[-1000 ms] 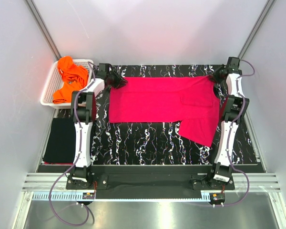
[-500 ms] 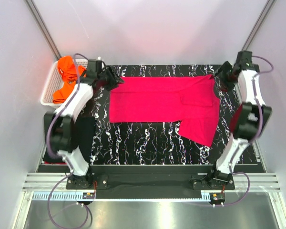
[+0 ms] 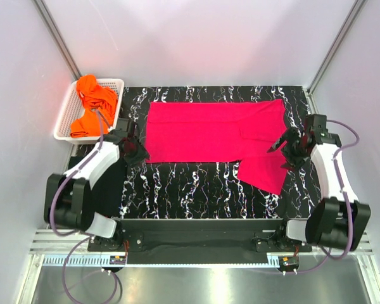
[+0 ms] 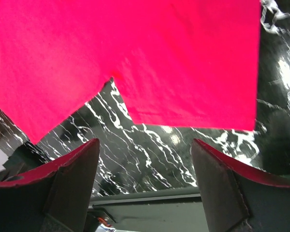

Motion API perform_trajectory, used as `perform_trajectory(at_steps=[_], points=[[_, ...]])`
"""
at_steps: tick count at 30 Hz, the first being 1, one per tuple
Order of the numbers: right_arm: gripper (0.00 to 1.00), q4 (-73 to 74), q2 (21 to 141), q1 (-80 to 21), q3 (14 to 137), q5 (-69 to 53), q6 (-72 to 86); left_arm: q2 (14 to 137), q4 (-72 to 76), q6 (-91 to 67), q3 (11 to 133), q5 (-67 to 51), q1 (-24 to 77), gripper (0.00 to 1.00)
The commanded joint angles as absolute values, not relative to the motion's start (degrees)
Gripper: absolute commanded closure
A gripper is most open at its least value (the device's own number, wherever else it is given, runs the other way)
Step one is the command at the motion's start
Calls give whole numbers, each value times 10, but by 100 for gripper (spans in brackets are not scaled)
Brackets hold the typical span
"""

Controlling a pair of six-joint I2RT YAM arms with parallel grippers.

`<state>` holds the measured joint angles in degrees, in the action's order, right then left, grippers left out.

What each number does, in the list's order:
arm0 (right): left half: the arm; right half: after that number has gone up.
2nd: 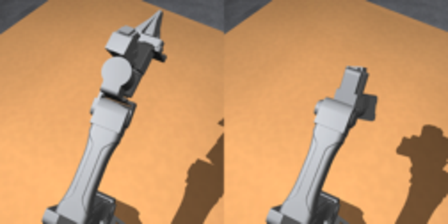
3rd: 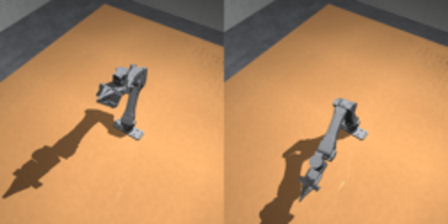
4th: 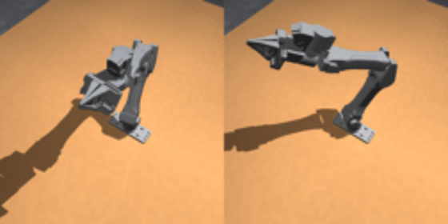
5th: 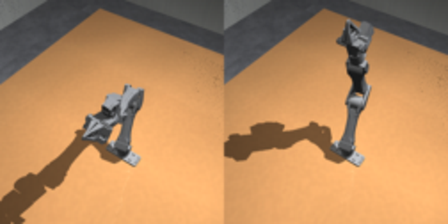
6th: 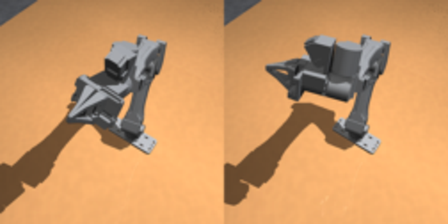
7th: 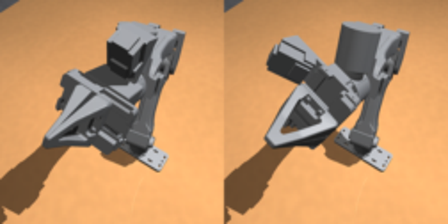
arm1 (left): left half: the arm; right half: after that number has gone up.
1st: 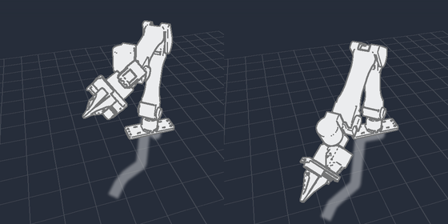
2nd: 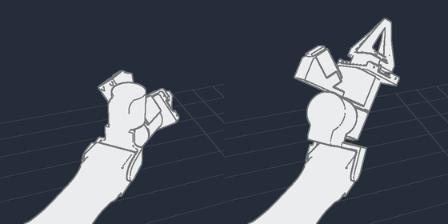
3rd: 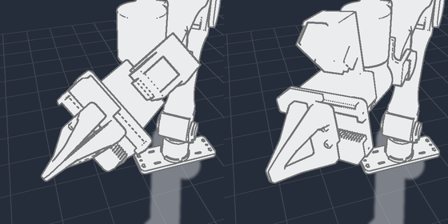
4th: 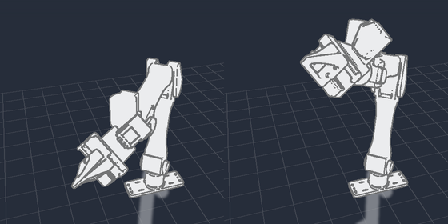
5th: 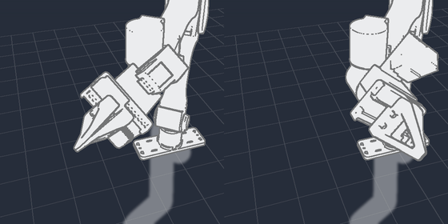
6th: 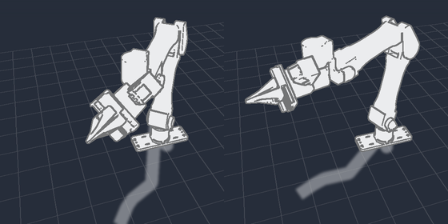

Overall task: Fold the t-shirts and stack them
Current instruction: Fold the tshirt

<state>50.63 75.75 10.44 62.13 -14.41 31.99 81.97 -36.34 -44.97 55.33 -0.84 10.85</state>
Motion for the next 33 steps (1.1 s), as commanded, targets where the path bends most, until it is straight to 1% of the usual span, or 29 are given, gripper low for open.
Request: perform_trajectory(at_steps=[1, 5, 10, 18, 20, 21, 27, 30, 33], points=[[17, 518, 706, 104, 596, -116, 316, 862, -349, -465, 578, 31, 110, 55], [17, 542, 700, 105, 587, -102, 315, 905, -345, -475, 594, 39, 109, 55], [17, 548, 695, 105, 589, -90, 298, 954, -338, -474, 620, 35, 109, 53], [17, 548, 715, 105, 583, -82, 294, 961, -326, -478, 623, 56, 109, 53], [17, 546, 719, 105, 584, -76, 296, 980, -323, -477, 628, 46, 109, 54], [17, 546, 723, 105, 586, -72, 297, 986, -319, -479, 629, 40, 110, 57], [15, 545, 742, 108, 583, -63, 307, 1014, -309, -476, 635, 40, 108, 59], [15, 546, 748, 109, 579, -55, 308, 1026, -308, -468, 640, 38, 107, 65], [14, 545, 756, 119, 569, -32, 309, 1029, -304, -461, 638, 36, 105, 81]])
